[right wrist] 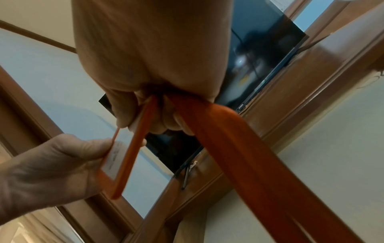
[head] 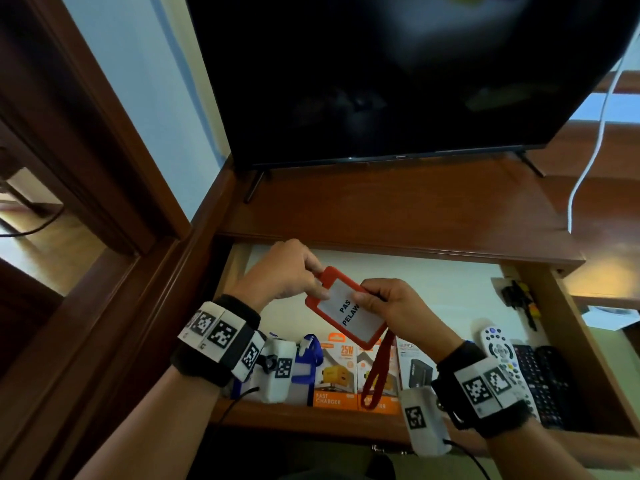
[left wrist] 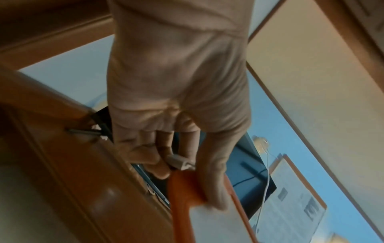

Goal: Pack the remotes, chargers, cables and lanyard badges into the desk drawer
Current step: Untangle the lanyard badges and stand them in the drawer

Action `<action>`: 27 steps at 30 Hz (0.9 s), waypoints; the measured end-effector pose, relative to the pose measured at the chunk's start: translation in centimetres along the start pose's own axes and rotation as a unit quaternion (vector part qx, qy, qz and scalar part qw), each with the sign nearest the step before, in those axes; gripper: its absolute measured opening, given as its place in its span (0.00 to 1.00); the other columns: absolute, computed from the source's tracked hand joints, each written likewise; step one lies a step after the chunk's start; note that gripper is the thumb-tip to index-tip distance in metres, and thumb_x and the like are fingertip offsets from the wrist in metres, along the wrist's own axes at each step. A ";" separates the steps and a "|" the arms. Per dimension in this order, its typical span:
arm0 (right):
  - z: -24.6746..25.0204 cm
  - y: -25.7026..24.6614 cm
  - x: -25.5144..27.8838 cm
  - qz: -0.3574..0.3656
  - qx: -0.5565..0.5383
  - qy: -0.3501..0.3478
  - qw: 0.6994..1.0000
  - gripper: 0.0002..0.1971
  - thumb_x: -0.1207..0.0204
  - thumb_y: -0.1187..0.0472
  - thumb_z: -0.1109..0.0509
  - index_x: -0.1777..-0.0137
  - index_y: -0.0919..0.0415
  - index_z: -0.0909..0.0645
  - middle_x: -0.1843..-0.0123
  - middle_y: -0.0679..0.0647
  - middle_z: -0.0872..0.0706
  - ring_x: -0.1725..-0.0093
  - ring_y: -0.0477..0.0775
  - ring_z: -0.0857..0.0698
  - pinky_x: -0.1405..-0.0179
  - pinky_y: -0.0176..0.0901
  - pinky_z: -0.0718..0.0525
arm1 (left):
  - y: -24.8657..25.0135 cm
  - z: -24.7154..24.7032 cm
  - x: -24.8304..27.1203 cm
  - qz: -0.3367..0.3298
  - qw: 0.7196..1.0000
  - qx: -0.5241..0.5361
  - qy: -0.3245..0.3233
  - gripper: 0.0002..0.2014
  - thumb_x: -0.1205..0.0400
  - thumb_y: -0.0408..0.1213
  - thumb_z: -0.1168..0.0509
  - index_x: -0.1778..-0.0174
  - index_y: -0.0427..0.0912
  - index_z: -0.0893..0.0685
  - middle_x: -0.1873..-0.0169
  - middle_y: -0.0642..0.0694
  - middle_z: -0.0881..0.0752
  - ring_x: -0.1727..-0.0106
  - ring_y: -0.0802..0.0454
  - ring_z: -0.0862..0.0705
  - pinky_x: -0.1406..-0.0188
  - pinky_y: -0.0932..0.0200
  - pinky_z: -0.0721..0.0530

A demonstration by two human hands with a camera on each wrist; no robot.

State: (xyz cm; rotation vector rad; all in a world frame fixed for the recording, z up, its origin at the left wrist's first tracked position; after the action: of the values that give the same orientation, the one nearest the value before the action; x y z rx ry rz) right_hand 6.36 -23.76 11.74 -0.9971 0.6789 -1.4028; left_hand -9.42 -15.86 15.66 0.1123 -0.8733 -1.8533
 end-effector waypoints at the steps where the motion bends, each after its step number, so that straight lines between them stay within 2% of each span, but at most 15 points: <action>1: 0.1 0.1 -0.1 0.000 0.009 0.001 1.000 0.12 0.18 0.54 0.37 0.62 0.54 0.21 0.63 0.51 0.14 0.63 0.48 0.12 0.67 0.34 0.16 | 0.1 -0.2 0.0 -0.008 1.000 -0.021 -0.015 0.15 0.28 0.41 0.23 0.47 0.45 0.11 0.55 0.56 0.18 0.51 0.58 0.21 0.54 0.64 0.27; 4: 0.1 0.4 -0.2 -0.003 0.008 0.002 1.000 0.12 0.18 0.53 0.36 0.62 0.53 0.21 0.62 0.52 0.14 0.61 0.52 0.11 0.65 0.41 0.14 | 0.1 -0.8 -0.1 -0.019 0.998 -0.014 -0.066 0.12 0.25 0.42 0.26 0.47 0.46 0.12 0.54 0.54 0.15 0.48 0.57 0.18 0.58 0.68 0.26; 7: 0.2 0.6 -0.2 -0.006 0.002 0.003 1.000 0.12 0.19 0.52 0.36 0.63 0.53 0.21 0.63 0.52 0.14 0.63 0.51 0.11 0.65 0.42 0.14 | 0.0 -1.2 -0.3 -0.013 0.996 -0.003 -0.091 0.11 0.22 0.41 0.28 0.45 0.45 0.14 0.49 0.50 0.13 0.47 0.56 0.17 0.58 0.70 0.25; 9: 0.3 0.6 -0.2 -0.007 -0.047 0.009 0.999 0.13 0.19 0.52 0.36 0.62 0.56 0.21 0.65 0.51 0.15 0.67 0.47 0.12 0.71 0.37 0.17 | -0.1 -1.1 -0.4 -0.009 0.996 0.026 -0.088 0.10 0.23 0.39 0.28 0.46 0.44 0.13 0.49 0.49 0.12 0.47 0.55 0.16 0.51 0.64 0.20; 11: 0.5 0.6 -0.2 -0.013 -0.113 0.020 0.993 0.16 0.21 0.48 0.37 0.61 0.61 0.21 0.69 0.51 0.17 0.75 0.43 0.18 0.78 0.32 0.24 | -0.3 -0.9 -0.8 -0.004 0.994 0.074 -0.075 0.07 0.23 0.37 0.27 0.51 0.45 0.12 0.52 0.49 0.12 0.47 0.54 0.15 0.44 0.56 0.18; 13: 0.6 0.9 -0.1 -0.028 -0.174 0.031 0.984 0.20 0.26 0.43 0.38 0.57 0.61 0.19 0.74 0.47 0.18 0.80 0.41 0.25 0.80 0.31 0.29 | -0.5 -0.5 -1.0 0.001 0.989 0.135 -0.052 0.04 0.23 0.34 0.28 0.56 0.47 0.13 0.54 0.51 0.12 0.48 0.55 0.15 0.43 0.55 0.18; 15: 0.7 1.5 -0.2 -0.036 -0.230 0.039 0.972 0.20 0.28 0.43 0.38 0.53 0.60 0.18 0.76 0.45 0.20 0.79 0.41 0.30 0.79 0.31 0.33 | -0.8 -0.3 -1.3 0.008 0.978 0.205 -0.025 0.06 0.22 0.31 0.29 0.57 0.48 0.13 0.56 0.52 0.11 0.49 0.56 0.15 0.46 0.59 0.19; 18: 1.0 2.1 -0.5 -0.020 -0.269 0.048 0.962 0.22 0.27 0.42 0.34 0.56 0.63 0.17 0.76 0.44 0.27 0.77 0.42 0.36 0.78 0.32 0.38 | -0.9 -0.3 -1.5 0.026 0.955 0.293 0.024 0.06 0.21 0.30 0.32 0.54 0.47 0.14 0.56 0.51 0.12 0.52 0.56 0.16 0.52 0.62 0.19; 21: 1.1 1.8 -0.9 -0.002 -0.248 0.057 0.967 0.20 0.24 0.45 0.36 0.60 0.64 0.18 0.77 0.44 0.33 0.77 0.42 0.38 0.78 0.31 0.37 | -1.0 -0.3 -1.9 0.047 0.927 0.358 0.105 0.07 0.19 0.32 0.33 0.48 0.43 0.14 0.53 0.47 0.12 0.53 0.52 0.18 0.58 0.62 0.23; 24: 1.1 1.2 -1.5 0.005 -0.177 0.052 0.983 0.14 0.18 0.55 0.37 0.61 0.62 0.18 0.78 0.42 0.32 0.78 0.41 0.35 0.77 0.30 0.35 | -0.7 -0.6 -2.6 0.052 0.903 0.390 0.173 0.07 0.19 0.33 0.33 0.46 0.43 0.14 0.53 0.49 0.13 0.57 0.59 0.19 0.62 0.67 0.25; 27: 0.9 0.3 -1.8 0.012 -0.111 0.025 0.993 0.11 0.17 0.63 0.38 0.59 0.63 0.18 0.80 0.40 0.30 0.78 0.38 0.33 0.76 0.27 0.34 | -0.4 -1.1 -3.2 0.033 0.922 0.321 0.215 0.08 0.19 0.37 0.32 0.46 0.46 0.14 0.51 0.51 0.13 0.51 0.58 0.16 0.60 0.70 0.22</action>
State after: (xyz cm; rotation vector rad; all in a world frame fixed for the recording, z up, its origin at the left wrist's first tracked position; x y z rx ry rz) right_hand 7.14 -21.83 11.59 -1.1256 0.8955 -1.3543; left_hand -7.74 -13.71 13.62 0.8543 -1.1136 -1.3357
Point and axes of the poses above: each hand's wrist, its own x-axis away from the middle knuckle, its own z-axis out of the back of the hand, y = z × x, the point moved 4 cm from there along -x, towards the middle knuckle
